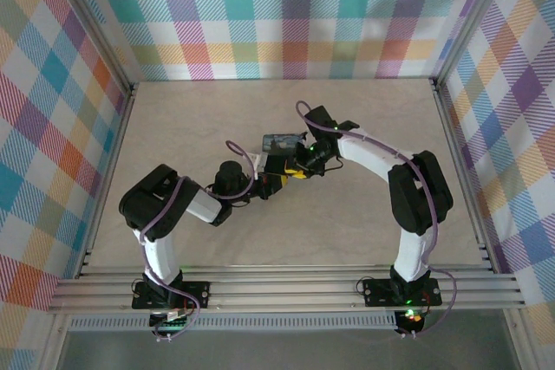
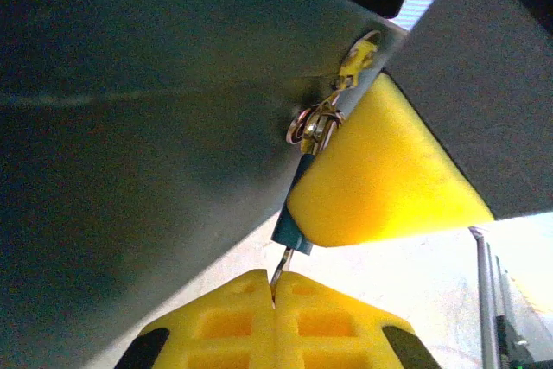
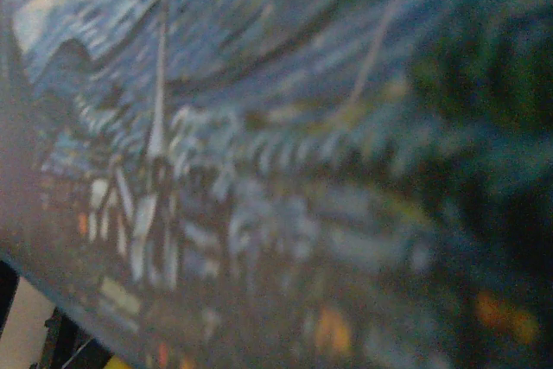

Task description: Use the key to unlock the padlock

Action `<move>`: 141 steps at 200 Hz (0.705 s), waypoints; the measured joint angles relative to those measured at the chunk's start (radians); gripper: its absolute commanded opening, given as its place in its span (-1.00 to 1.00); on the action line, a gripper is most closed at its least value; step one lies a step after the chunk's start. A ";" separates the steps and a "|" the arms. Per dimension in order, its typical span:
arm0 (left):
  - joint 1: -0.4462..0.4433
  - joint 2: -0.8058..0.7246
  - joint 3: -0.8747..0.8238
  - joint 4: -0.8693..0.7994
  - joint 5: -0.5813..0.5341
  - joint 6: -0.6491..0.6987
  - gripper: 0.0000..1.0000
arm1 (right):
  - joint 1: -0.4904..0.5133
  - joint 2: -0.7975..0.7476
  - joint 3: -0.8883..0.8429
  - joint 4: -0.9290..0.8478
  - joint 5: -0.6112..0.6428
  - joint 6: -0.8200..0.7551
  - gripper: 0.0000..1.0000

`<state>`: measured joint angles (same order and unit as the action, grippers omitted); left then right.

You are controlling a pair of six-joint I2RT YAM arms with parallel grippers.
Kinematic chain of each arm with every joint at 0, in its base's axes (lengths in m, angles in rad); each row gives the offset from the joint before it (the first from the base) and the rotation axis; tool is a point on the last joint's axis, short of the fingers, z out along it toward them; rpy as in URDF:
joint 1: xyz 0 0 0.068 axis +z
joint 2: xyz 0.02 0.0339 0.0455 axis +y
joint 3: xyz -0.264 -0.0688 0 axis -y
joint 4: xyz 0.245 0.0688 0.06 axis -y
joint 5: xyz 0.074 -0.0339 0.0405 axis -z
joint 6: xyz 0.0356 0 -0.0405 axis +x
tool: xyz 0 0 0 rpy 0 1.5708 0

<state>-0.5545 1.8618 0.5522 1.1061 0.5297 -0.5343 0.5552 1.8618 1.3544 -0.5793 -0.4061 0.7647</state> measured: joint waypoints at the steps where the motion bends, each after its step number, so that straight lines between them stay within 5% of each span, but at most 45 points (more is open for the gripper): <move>1: 0.000 0.002 0.000 0.001 0.001 -0.003 -1.00 | 0.000 0.000 -0.003 0.004 0.000 0.001 -1.00; 51: -0.013 0.018 -0.085 0.099 -0.060 -0.057 -1.00 | 0.036 0.000 -0.075 0.128 0.006 0.045 -0.95; 141: -0.085 0.018 -0.203 0.176 -0.226 -0.078 -1.00 | 0.088 -0.068 -0.251 0.330 0.048 0.151 -0.16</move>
<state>-0.6392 1.8793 0.3489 1.2823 0.3038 -0.6125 0.6430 1.7935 1.1034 -0.2489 -0.3584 0.9161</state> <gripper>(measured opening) 0.041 0.387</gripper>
